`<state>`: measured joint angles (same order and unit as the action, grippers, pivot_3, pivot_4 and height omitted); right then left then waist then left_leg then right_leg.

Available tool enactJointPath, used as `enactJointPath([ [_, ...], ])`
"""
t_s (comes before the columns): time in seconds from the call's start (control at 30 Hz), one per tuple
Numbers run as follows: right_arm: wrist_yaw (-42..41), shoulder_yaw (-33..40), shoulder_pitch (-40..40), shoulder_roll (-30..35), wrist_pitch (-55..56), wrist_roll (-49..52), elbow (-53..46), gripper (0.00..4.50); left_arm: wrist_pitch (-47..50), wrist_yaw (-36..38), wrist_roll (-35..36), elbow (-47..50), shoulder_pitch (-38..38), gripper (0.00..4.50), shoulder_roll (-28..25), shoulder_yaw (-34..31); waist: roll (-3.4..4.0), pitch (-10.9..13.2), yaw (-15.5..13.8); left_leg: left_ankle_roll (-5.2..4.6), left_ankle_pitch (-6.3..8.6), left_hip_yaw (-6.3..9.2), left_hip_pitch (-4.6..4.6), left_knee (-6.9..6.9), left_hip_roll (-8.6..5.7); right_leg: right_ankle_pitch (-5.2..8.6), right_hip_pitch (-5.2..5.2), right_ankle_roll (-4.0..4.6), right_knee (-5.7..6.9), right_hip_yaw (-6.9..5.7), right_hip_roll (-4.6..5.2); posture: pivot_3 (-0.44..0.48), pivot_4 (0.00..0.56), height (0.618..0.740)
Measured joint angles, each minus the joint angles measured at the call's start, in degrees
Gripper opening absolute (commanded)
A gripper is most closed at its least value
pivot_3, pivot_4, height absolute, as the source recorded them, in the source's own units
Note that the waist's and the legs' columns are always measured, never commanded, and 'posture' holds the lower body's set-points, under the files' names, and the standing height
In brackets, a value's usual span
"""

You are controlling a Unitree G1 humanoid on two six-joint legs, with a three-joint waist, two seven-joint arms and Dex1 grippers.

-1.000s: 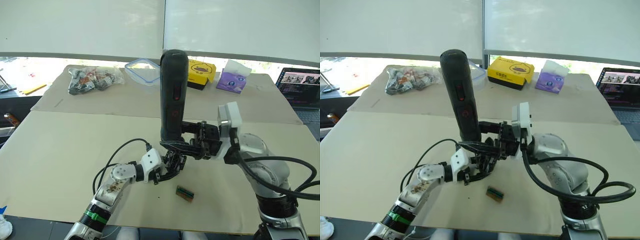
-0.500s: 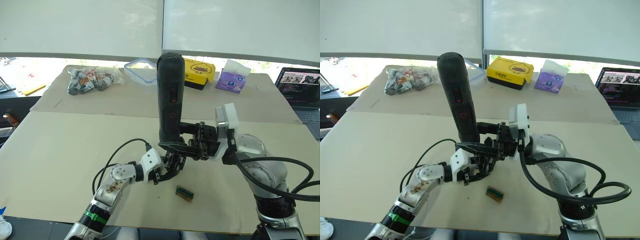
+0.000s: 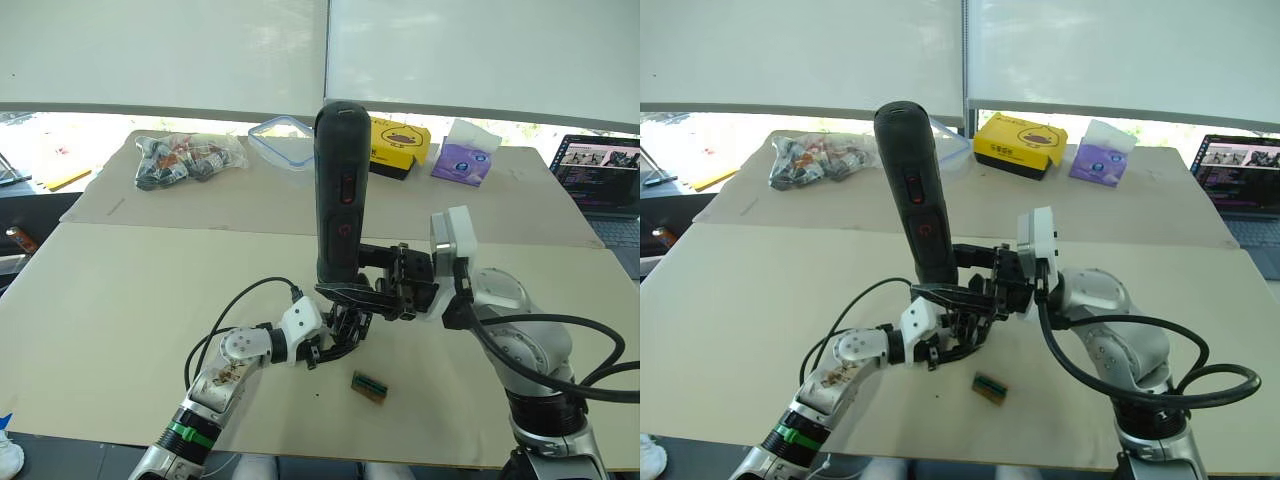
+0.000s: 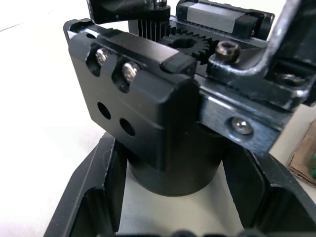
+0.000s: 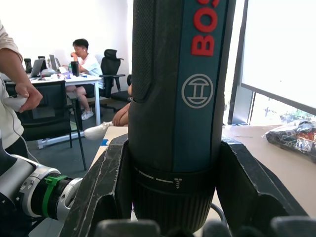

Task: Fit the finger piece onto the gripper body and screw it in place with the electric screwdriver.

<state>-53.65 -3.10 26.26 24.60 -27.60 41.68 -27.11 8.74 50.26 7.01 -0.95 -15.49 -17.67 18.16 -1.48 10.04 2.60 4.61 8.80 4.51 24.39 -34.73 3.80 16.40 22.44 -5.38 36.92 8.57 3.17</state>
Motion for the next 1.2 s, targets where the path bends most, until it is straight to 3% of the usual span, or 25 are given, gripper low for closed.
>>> enactJointPath([
  [1.2,-3.18,-0.84,-0.43,-0.63,4.49,-4.53,0.51,1.96,0.17,0.01,0.07,0.27,0.21,2.35,-0.03,0.03,0.0,0.0,0.01,0.0,0.0,0.0,0.0,0.03,0.0,0.0,0.0,0.0,-0.02,0.0,0.0,0.0,0.15,0.74],
])
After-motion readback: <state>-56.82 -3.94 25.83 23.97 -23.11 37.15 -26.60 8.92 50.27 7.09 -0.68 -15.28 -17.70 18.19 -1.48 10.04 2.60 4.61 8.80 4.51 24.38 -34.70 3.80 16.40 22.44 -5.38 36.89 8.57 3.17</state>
